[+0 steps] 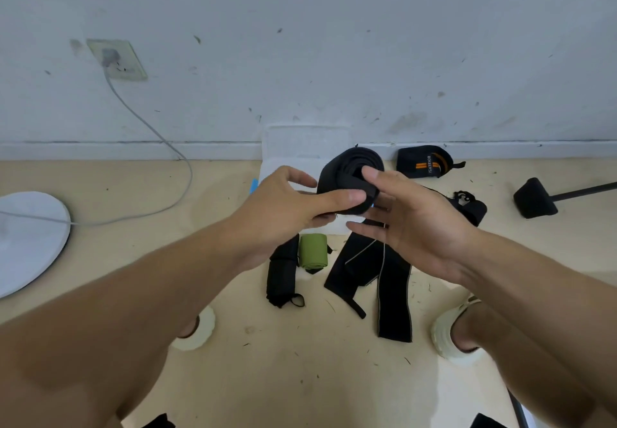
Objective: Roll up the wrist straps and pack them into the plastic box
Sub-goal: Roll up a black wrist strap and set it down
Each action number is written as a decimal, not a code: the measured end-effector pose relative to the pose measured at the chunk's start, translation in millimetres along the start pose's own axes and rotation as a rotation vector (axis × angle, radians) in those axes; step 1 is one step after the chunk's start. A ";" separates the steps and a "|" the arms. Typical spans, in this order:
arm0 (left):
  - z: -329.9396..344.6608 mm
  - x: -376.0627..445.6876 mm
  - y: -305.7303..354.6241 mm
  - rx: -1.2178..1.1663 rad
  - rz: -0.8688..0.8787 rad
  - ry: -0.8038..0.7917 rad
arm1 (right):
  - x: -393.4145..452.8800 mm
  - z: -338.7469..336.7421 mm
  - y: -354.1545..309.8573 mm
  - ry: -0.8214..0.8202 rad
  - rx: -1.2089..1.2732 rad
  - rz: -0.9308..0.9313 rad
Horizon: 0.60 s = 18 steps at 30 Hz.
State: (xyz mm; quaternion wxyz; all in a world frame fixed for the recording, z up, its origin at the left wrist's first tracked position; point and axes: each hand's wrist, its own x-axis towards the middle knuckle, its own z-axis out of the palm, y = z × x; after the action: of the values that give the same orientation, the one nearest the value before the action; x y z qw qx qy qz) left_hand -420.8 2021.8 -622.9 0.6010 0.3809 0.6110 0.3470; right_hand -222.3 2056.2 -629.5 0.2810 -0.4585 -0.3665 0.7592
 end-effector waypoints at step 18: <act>27.7 -11.4 -14.1 -0.122 -0.276 -0.124 | -6.3 11.0 23.8 0.053 -0.821 -0.359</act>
State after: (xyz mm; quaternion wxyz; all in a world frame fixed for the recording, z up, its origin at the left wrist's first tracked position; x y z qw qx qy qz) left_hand -394.0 2004.2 -631.0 0.7016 0.2769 0.5971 0.2731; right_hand -231.7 2034.4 -642.4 0.2123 -0.4804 -0.7038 0.4783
